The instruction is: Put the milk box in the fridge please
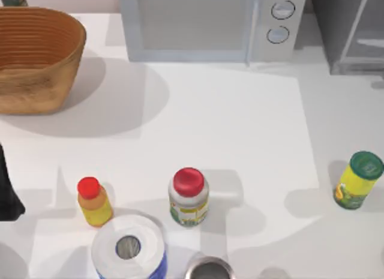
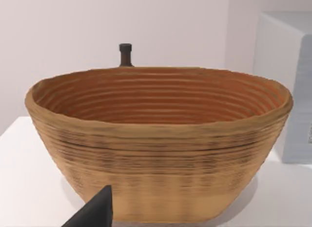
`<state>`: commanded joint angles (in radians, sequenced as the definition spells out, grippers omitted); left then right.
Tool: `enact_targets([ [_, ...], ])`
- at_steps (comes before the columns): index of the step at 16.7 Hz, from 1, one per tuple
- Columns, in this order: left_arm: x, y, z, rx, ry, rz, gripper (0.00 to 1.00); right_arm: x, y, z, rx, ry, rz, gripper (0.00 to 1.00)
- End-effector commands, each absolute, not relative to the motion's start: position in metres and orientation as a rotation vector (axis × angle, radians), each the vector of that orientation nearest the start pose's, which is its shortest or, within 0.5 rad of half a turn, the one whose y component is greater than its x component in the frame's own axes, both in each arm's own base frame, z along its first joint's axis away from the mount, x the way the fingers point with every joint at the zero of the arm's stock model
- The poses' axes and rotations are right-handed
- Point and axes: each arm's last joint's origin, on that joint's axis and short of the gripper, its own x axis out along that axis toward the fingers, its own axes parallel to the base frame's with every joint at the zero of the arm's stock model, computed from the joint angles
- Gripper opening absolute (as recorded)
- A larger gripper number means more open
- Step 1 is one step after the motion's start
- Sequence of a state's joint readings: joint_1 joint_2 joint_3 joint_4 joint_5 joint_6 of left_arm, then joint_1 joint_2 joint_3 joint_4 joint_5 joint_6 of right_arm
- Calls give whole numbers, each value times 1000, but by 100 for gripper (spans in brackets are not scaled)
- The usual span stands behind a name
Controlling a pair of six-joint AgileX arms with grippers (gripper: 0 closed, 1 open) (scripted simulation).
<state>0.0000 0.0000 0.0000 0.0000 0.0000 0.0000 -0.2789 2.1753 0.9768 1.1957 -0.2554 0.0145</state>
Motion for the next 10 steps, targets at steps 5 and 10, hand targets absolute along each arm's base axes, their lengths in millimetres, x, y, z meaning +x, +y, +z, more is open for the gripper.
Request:
enact_targets([
  [5, 106, -1, 160, 0, 0, 0, 100, 419, -103, 97, 20, 56, 3, 0],
  [10, 106, -1, 160, 0, 0, 0, 100, 475, -110, 107, 14, 28, -7, 0],
])
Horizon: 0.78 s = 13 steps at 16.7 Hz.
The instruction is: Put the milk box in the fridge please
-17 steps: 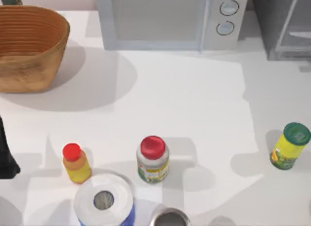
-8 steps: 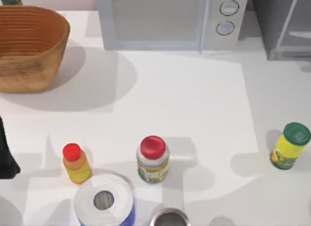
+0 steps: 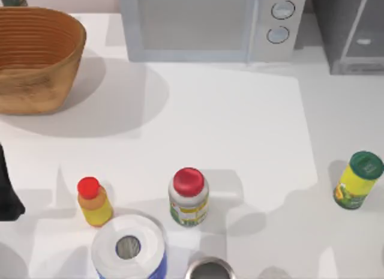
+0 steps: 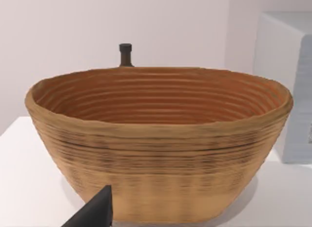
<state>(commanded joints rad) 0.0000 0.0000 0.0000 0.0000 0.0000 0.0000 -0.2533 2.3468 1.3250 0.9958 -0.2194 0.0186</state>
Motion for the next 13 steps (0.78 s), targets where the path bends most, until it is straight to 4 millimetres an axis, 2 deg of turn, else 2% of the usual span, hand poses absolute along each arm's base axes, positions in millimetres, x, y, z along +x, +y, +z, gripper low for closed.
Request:
enact_targets([
  [3, 106, -1, 160, 0, 0, 0, 100, 506, -110, 125, 4, -7, -5, 0],
  [5, 106, -1, 160, 0, 0, 0, 100, 519, -106, 129, 5, 0, 2, 0],
  [11, 106, -1, 160, 0, 0, 0, 100, 524, -103, 128, 6, 13, 7, 0],
  [13, 106, -1, 160, 0, 0, 0, 100, 524, -103, 128, 6, 13, 7, 15],
])
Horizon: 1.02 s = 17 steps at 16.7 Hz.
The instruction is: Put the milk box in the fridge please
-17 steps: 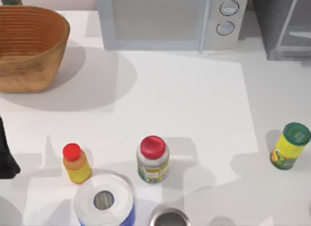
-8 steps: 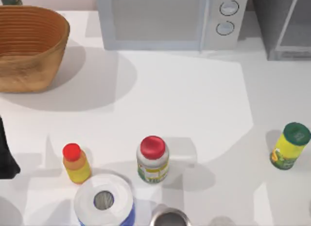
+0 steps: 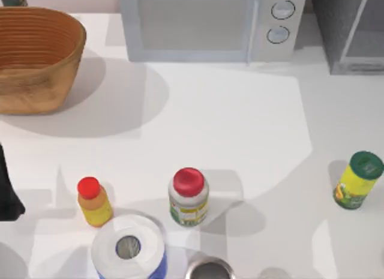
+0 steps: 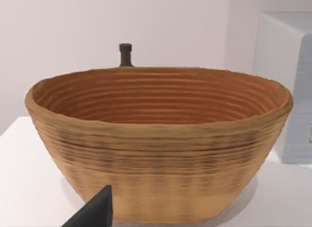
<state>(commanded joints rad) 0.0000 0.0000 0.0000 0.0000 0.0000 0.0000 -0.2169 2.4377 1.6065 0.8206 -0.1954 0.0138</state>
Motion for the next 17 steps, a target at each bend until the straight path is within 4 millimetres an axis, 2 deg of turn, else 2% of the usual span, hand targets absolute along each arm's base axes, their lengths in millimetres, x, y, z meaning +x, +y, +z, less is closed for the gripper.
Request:
enact_targets([
  [11, 106, -1, 160, 0, 0, 0, 100, 524, -103, 128, 6, 13, 7, 98],
  [17, 106, -1, 160, 0, 0, 0, 100, 524, -103, 128, 6, 13, 7, 100],
])
